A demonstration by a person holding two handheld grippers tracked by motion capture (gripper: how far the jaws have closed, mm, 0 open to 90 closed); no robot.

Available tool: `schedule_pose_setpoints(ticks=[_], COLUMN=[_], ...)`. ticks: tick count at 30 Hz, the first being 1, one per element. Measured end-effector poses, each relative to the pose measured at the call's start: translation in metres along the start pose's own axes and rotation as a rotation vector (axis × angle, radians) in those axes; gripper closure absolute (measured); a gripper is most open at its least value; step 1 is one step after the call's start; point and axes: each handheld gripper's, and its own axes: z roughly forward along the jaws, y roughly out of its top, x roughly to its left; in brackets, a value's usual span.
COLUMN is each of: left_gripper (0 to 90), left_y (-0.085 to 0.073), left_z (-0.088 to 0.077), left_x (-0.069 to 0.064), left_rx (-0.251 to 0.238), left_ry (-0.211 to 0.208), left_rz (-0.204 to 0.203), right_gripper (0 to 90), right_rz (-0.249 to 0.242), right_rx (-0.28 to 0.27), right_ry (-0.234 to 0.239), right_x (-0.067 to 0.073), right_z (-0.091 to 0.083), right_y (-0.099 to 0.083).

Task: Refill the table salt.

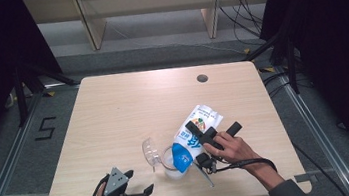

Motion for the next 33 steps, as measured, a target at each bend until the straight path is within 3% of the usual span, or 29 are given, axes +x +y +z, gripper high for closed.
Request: schedule_pose_setpoints(ticks=[33], left_gripper=[15.0], left_y=[0.0001], left_z=[-0.0001], left_x=[0.0002], left_rx=[0.000], left_ry=[0.001], left_rz=[-0.001], right_gripper=[75.6], right_rz=[0.003], right_rx=[-0.009], right_ry=[-0.003], right_x=[0.0000], right_z=[0.0007], right_y=[0.0002])
